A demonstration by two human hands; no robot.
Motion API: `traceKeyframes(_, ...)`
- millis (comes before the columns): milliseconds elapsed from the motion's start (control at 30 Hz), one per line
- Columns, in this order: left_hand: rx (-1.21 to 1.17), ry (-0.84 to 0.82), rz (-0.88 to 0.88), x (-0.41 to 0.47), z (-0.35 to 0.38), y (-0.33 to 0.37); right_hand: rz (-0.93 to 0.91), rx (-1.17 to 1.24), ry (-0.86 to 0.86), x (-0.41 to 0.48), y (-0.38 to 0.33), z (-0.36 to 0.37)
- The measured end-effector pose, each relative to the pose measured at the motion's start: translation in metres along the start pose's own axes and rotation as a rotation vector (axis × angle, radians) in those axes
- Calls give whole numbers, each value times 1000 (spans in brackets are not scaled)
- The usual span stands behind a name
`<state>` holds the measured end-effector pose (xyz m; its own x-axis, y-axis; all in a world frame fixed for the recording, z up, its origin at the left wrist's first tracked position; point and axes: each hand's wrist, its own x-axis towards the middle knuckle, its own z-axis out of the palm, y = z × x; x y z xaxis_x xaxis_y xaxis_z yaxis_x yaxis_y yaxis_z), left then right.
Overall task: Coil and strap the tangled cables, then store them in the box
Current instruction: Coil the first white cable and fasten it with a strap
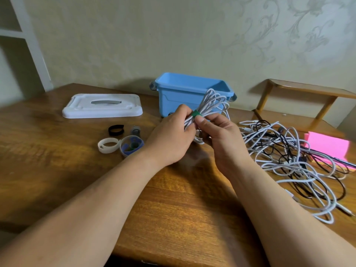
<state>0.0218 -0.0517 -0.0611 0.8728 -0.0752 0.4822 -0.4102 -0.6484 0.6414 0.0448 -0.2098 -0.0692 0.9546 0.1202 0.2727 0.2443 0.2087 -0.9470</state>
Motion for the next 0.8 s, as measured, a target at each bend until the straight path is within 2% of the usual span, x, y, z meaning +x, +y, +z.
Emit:
traceKeyframes(167, -5, 110, -15, 2, 0, 2, -21, -110, 1, -1, 1, 4)
traceKeyframes(233, -42, 107, -24, 4, 0, 0, -54, -162, 6, 0, 1, 4)
traceKeyframes(300, -170, 46, -68, 4, -3, -3, -81, -164, 5, -1, 1, 2)
traceKeyframes(400, -548, -74, -173, 4, -7, -1, -91, -104, 1, -2, -1, 1)
traceKeyframes(500, -779, -174, -203, 2, -12, 5, -62, -56, -52, -2, -3, 0)
traceKeyframes(667, -1011, -317, -275, 2, -20, 4, 54, 73, -196, -3, -8, 0)
traceKeyframes(800, -1056, -320, -291, 2, -18, 6, 124, 141, -209, -3, -8, 1)
